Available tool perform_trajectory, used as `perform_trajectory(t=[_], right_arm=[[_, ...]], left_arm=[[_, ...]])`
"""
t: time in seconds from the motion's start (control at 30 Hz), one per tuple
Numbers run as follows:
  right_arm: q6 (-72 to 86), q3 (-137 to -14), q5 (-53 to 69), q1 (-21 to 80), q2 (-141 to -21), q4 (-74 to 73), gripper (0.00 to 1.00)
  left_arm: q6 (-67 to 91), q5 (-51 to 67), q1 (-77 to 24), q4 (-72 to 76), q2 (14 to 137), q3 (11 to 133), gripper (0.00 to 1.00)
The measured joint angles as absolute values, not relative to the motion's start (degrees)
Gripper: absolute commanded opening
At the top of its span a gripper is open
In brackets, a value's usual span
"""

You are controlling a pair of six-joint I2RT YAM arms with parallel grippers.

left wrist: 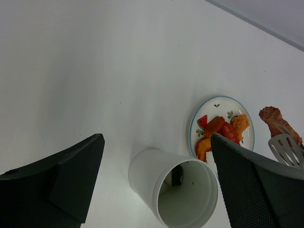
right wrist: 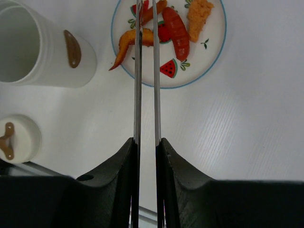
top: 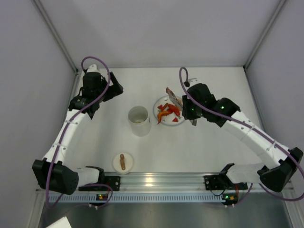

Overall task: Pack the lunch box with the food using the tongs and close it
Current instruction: Pick up the fake food from the plate, then place the fake food in the packing box.

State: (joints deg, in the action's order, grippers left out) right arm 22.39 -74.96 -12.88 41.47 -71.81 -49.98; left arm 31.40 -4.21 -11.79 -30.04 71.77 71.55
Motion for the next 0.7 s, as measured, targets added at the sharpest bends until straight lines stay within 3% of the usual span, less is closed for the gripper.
perform_trajectory(t=[0.37, 0.7], right_arm=[[20.6, -81.7, -1.7, 46.2, -67.1, -51.4, 0.09], [20.8, -81.9, 0.4, 55.7, -68.6, -52.5, 0.1]], left_arm=[[31.4, -4.0, -11.8, -30.0, 71.8, 71.5, 0.99], [31.4, -4.0, -11.8, -30.1, 72.2, 71.6, 0.99]])
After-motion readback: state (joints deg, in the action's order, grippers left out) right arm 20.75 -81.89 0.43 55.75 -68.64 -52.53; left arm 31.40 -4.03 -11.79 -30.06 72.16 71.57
